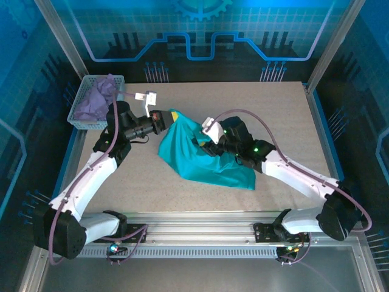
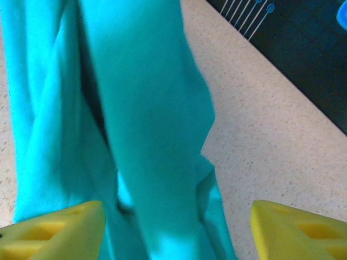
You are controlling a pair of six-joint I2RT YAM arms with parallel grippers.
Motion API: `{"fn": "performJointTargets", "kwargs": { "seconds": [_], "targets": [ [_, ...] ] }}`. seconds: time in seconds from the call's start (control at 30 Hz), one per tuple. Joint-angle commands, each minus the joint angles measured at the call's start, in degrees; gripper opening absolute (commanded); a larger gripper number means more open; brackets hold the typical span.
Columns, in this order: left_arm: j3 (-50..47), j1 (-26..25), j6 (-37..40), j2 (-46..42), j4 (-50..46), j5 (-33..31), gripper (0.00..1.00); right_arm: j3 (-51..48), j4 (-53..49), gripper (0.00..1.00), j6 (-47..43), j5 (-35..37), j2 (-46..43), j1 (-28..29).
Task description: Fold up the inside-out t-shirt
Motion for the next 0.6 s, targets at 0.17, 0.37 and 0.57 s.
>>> {"fn": "performJointTargets", "kwargs": {
  "seconds": [0.17, 0.37, 0.57],
  "targets": [
    [-0.6, 0.4, 1.7, -1.7, 0.8, 1.8, 0.00, 9.5, 1.1, 0.62, -1.0, -5.1, 11.7, 0.0],
    [-0.8, 0.4, 6.0, -2.6, -9.0, -15.8, 0.00, 11.6, -4.8, 0.05, 5.6, -21.1, 8.3, -4.5],
    [0.2, 0.3, 10.5, 3.0, -16.2, -33.3, 0.00, 6.5, 0.1, 0.00, 18.9, -43.0, 4.2, -8.1]
  ]
}}
